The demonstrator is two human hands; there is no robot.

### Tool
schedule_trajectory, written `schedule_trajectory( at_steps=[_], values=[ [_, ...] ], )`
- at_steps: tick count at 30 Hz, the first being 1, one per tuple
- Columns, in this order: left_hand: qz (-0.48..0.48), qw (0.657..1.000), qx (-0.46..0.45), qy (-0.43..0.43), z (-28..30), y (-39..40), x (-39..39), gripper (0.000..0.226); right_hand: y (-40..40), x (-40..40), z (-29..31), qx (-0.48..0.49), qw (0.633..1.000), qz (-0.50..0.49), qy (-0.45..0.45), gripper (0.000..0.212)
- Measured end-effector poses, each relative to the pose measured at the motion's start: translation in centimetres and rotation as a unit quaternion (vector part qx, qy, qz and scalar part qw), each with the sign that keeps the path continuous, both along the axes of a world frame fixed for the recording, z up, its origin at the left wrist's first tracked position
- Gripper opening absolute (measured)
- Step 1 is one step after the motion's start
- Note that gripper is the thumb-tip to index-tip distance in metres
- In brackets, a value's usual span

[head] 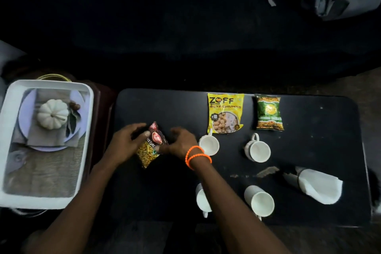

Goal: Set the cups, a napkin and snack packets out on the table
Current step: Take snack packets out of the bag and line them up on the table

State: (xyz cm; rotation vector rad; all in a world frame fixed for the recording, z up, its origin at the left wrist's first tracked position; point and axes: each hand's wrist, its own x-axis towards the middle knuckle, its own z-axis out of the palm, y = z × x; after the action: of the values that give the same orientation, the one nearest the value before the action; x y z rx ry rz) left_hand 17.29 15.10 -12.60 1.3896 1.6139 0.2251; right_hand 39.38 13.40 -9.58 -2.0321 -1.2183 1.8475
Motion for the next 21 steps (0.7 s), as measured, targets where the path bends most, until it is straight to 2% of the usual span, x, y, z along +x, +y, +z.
schedule_trajectory(
  at_steps=[2,4,6,8,10,12,16,21],
  values=[
    [-0.018,0.999,-0.038,-0.022,-0.1,-0.9,-0.8,0.063,-0.8,-1.8,-0.8,-0.011,1.000,0.023,-0.011,0.076],
    [-0.039,0.998,-0.037,-0.015,-0.3,-1.7,-1.2,0.076,-1.3,-3.1,-1.5,0.004,0.999,0.011,-0.032,0.058],
    [-0.050,0.999,-0.007,0.011,-0.4,-2.0,-0.9,0.074,-1.4,-3.5,-1.9,0.031,0.998,-0.033,-0.045,0.044],
    [-0.036,0.999,0.010,-0.001,-0.3,-1.9,0.2,0.062,-0.7,-3.2,-2.1,0.055,0.994,-0.080,-0.053,0.040],
    [-0.012,0.999,0.027,-0.029,-0.5,-1.3,2.0,0.054,0.5,-2.5,-2.1,0.083,0.986,-0.118,-0.080,0.044],
    [0.010,0.998,0.050,-0.024,-0.7,-0.2,4.0,0.060,1.6,-1.6,-2.0,0.114,0.979,-0.131,-0.110,0.051],
    [0.016,0.996,0.091,0.003,-1.0,2.2,7.8,0.076,2.3,0.0,-1.9,0.190,0.968,-0.074,-0.146,0.063],
    [-0.005,0.990,0.137,0.024,-1.4,4.1,9.7,0.057,2.7,0.8,-2.8,0.167,0.975,0.010,-0.146,0.085]
  ],
)
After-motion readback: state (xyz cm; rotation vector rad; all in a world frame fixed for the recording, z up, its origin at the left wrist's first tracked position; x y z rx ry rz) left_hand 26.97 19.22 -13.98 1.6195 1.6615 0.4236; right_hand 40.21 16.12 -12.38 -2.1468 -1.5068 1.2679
